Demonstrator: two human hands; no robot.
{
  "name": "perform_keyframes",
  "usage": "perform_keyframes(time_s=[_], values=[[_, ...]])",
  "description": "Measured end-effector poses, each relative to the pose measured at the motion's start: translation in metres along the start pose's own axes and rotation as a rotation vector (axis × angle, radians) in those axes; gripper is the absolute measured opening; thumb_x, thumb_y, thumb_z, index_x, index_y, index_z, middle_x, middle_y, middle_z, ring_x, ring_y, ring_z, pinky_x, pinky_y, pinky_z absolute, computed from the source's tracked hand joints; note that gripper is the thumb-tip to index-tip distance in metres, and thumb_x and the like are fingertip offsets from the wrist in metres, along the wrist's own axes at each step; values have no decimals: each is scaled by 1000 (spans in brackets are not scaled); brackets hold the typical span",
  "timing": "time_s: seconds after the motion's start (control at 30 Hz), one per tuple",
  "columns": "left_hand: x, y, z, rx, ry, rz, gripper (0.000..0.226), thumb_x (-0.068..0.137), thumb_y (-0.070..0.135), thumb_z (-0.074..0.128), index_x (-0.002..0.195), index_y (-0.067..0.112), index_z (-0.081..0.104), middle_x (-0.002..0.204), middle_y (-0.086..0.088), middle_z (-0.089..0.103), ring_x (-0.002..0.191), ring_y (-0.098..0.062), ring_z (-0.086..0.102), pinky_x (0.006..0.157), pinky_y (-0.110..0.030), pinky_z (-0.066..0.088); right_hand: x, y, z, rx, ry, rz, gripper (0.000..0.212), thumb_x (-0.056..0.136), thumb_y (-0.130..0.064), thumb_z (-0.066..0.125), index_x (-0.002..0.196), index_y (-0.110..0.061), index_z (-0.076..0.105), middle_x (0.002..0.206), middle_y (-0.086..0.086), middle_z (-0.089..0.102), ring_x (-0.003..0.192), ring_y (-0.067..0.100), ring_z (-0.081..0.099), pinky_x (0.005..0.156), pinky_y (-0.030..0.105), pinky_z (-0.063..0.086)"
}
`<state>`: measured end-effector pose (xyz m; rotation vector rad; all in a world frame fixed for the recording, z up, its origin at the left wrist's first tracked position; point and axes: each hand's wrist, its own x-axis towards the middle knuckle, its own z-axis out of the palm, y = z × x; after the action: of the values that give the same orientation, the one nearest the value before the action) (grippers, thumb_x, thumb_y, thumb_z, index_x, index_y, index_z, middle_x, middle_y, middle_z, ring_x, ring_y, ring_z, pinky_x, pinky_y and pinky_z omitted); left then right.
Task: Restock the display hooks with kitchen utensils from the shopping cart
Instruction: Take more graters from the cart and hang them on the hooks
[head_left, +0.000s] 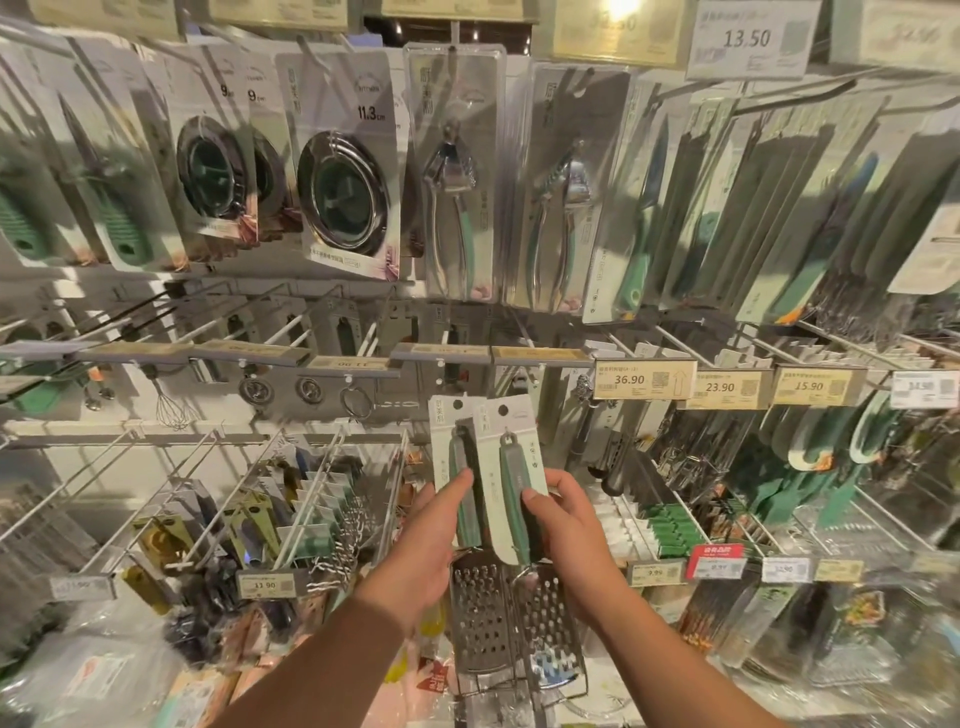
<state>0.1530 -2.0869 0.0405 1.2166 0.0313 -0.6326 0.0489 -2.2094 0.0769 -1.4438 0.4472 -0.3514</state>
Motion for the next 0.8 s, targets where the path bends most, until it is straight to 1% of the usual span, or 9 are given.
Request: perform_keyframes(time_s=[0.13,0.2,0.3,0.37,0.43,0.53,0.63,0.7,0.8], values=[[31,-21,-14,54,14,-18,122,33,84,84,144,51,46,157,5,48,141,-25,50,117,-56,38,-6,-7,-6,34,29,-76,15,104,-13,56,118,-13,61,99,5,78,81,25,76,60,32,57],[23,-14,-10,48,1,-40,114,42,81,85,144,52,44,159,5,45,142,-25,49,116,-56,38,-5,-11,-7,57,75,-96,13,104,-15,56,117,-17,60,96,4,78,77,26,75,56,33,55],[-2,5,2,16,21,-6,83,78,56,81,148,32,44,144,1,59,129,-23,60,112,-52,45,6,-9,-8,13,181,-101,13,103,-23,60,115,-26,62,106,3,76,92,27,72,74,42,56],[-8,9,7,20,5,-1,59,90,41,76,139,19,50,124,3,68,113,-20,67,102,-44,52,13,-9,-6,-30,211,-84,13,102,-29,61,115,-29,62,108,2,75,97,26,72,85,49,58],[-15,14,8,38,-13,23,38,97,31,71,129,25,50,110,11,65,101,-14,66,86,-35,53,18,-12,-2,-68,202,-73,16,100,-35,62,115,-30,61,108,-1,74,98,24,71,88,50,59],[-25,20,6,44,-35,58,58,90,36,76,140,25,49,131,11,59,119,-17,60,109,-42,46,25,-20,5,-98,250,-57,16,101,-35,61,114,-27,61,102,-2,73,90,21,70,77,42,58],[-23,20,-3,72,-27,58,37,91,39,76,118,28,53,115,10,66,100,-6,60,107,-35,42,40,-24,5,-142,308,3,26,95,-42,66,112,-22,63,100,8,73,91,32,70,88,56,58],[-22,18,-10,102,-21,89,66,82,52,81,134,22,54,129,8,65,114,-11,60,112,-39,41,50,-27,4,-165,308,78,42,95,-44,66,125,-15,61,113,9,70,103,32,67,98,55,55],[-18,16,-17,104,16,110,113,59,70,89,153,30,43,154,10,49,139,-22,51,119,-49,39,56,-28,4,-92,253,164,59,102,-36,59,153,-12,40,147,9,52,129,32,54,107,45,45]])
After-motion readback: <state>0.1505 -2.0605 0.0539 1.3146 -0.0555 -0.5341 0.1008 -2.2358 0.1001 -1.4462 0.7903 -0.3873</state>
